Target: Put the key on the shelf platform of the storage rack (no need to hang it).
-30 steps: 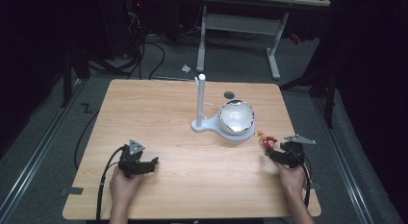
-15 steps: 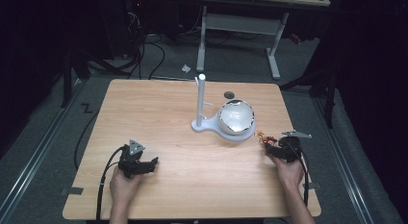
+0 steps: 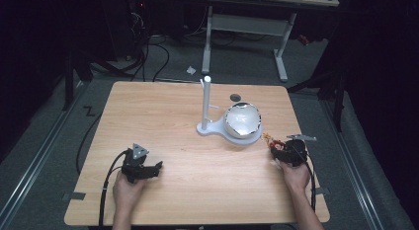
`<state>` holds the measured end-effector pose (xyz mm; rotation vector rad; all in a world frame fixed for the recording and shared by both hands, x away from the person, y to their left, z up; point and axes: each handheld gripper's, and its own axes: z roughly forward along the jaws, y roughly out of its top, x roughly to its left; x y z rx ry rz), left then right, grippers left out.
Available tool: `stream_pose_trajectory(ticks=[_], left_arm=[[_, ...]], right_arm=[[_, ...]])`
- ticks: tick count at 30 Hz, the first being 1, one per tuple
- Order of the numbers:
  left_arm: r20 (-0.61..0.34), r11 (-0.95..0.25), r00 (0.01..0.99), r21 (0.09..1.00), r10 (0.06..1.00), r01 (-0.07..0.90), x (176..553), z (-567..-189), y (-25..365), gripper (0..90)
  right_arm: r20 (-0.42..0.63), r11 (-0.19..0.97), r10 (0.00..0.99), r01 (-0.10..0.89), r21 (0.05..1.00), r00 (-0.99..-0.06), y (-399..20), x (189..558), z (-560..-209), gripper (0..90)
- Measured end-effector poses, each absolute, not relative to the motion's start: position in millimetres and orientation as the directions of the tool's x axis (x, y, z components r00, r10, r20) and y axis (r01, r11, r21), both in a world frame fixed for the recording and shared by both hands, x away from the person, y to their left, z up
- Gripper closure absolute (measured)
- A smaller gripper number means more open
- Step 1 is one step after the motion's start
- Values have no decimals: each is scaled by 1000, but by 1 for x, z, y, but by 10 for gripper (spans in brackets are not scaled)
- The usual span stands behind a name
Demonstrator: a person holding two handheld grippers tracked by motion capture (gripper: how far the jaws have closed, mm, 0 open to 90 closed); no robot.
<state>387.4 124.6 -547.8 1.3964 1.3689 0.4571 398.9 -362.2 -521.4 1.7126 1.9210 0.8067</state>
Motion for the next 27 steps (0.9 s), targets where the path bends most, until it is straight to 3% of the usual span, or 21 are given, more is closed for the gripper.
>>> stream_pose_trajectory(ticks=[27], left_arm=[[-393, 239, 264, 851, 881, 468, 387, -548, 125, 204]], right_arm=[[37, 86, 987, 700, 709, -158, -365, 395, -520, 449]])
